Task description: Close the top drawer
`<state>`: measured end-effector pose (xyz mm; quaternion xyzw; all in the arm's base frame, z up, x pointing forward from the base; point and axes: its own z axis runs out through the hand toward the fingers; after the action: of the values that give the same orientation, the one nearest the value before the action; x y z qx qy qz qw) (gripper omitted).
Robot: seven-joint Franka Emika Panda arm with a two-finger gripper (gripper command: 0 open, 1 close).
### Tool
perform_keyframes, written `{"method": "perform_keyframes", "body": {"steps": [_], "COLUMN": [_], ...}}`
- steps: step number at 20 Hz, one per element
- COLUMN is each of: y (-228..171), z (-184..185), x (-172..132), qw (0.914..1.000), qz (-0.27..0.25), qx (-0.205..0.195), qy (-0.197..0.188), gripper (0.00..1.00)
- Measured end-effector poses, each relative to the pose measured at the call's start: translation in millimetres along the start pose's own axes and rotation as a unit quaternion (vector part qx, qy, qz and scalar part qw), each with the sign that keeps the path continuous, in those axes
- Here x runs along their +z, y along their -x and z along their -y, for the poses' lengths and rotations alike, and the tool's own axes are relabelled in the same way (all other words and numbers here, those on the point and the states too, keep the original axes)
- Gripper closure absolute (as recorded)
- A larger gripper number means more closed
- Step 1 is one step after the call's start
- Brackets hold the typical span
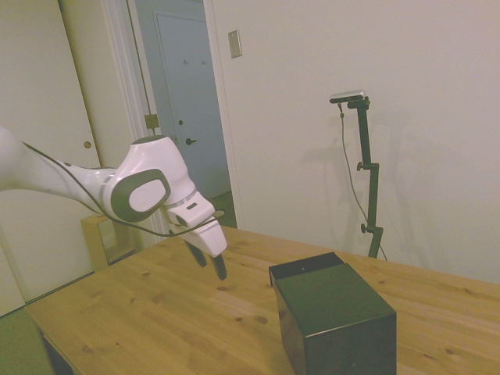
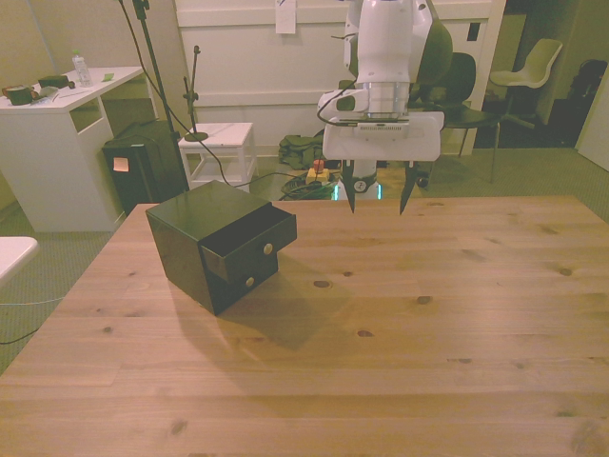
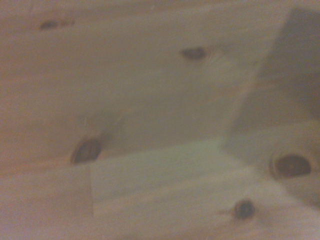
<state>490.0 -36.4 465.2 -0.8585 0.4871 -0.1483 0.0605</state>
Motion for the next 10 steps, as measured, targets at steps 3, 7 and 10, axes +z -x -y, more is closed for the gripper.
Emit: {"method": "perform_keyframes", "body": {"steps": [3, 7, 10], "y": [-29.1, -63.5, -88.6], "z": [24.5, 51.6, 58.1], "x": [8.9, 2.1, -8.5], "qw": [0.999, 0.9958, 0.9919], "qz": [-0.026, -0.055, -0.081], "qx": [0.027, 0.053, 0.074], "qy": [-0.024, -0.051, -0.064], "gripper": [0.0, 0.0, 0.0]}}
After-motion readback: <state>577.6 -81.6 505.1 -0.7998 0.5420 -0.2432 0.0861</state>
